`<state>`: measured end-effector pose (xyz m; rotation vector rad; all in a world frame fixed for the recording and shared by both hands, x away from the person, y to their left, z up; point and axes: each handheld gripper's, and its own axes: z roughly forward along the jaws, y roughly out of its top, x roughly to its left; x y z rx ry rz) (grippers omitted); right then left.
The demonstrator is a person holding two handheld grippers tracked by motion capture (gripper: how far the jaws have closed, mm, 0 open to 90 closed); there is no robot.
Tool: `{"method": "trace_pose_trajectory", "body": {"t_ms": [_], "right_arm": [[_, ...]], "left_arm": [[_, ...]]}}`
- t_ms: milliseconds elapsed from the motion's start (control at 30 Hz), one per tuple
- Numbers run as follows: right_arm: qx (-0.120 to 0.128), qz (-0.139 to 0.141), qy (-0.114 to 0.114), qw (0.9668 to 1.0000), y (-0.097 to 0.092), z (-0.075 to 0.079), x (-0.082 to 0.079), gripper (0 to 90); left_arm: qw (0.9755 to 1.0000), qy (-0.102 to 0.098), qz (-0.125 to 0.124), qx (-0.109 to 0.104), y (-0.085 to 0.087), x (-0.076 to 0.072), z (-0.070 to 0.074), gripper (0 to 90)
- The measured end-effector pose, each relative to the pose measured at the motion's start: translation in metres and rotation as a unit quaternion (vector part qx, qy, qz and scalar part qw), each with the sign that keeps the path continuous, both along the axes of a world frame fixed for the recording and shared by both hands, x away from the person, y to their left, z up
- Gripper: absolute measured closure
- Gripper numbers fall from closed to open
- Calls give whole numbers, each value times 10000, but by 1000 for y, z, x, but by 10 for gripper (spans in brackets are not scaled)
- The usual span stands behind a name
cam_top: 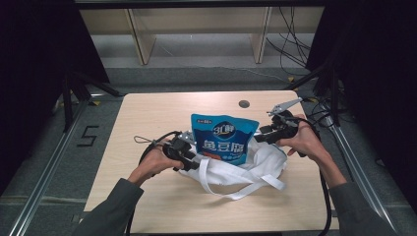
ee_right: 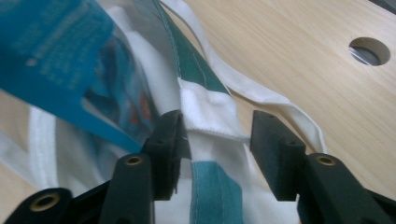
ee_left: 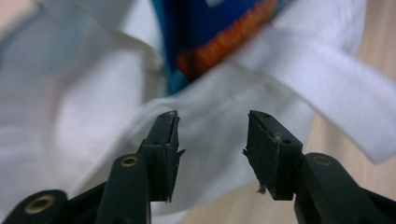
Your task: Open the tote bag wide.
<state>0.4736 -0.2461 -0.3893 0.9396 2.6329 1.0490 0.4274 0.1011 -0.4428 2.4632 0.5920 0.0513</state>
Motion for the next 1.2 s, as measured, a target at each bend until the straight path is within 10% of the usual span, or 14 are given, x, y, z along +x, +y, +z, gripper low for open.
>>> {"method": "trace_pose_trajectory", "body": {"t_ms": [133, 433, 633, 900, 1033, 1200], "right_arm": [[-130, 65, -57, 9999, 8, -8, 5, 566], [36, 163, -39, 9999, 1, 5, -8, 562], [93, 207, 45, 9997, 5, 3, -9, 545], [-31, 124, 193, 9997, 0, -1, -3, 529], [-51, 196, 190, 9996, 2, -4, -1, 581], [-402, -48, -39, 9992, 6, -9, 4, 856]], "left_arm": [[9999, -110, 36, -49, 1, -4, -6, 624], [9990, -424, 34, -167, 17, -7, 32, 553], [9982, -594, 53, -39, 19, 11, 35, 491], [9998, -178, -125, 35, 7, 27, 10, 419], [9999, -43, -93, 90, 3, 16, 3, 551], [9987, -142, -376, 322, 10, 8, -1, 809]]}}
